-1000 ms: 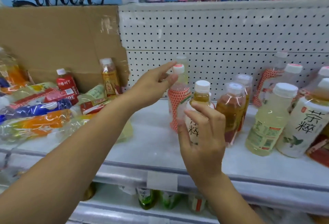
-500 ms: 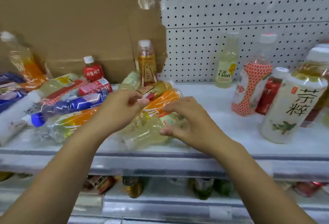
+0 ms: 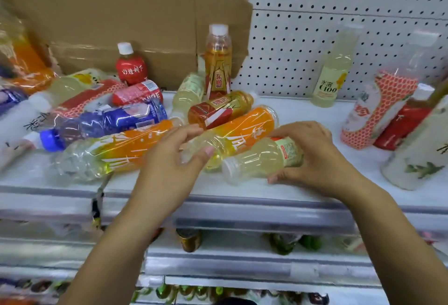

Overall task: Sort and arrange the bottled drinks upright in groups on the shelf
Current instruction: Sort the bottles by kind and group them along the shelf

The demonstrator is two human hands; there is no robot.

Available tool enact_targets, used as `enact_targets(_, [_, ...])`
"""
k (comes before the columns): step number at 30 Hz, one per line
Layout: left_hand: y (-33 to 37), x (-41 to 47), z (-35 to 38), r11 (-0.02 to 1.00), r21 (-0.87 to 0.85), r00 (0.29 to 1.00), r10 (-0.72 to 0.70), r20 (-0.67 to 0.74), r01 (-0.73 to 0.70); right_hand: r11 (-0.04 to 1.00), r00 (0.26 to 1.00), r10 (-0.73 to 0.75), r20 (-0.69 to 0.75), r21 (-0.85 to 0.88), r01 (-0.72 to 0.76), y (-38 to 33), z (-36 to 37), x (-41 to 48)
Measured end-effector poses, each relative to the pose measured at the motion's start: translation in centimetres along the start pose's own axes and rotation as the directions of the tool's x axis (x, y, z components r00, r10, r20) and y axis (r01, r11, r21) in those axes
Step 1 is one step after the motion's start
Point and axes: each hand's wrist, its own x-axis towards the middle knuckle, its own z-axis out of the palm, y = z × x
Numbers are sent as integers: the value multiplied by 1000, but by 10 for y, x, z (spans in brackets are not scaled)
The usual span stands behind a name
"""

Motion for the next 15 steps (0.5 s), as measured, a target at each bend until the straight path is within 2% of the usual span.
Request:
enact_targets(3, [-5,-9,9,993,117,997,12,-80,-3,999,997,2,-76,43,1,4,3,-4])
enact_targets(6, [-9,-17,12,987,154,993,-27,-112,44,994,989,34,-142,110,-18,5,3,-4])
enact_targets(9, [-12,-18,10,996,62,986,-47,-161,58,950,968,167,-186,294,-107,3,0,-4])
enact_targets(12, [-2,-15,11,999,-34,970,-50,-237,43,851,923,288,-255,510,-125,3,-6,-5])
enact_targets(15, [18,-3,13,992,-129,956,-34,-291,-4,752,856,427,-292,640,-157,3,-16,-8])
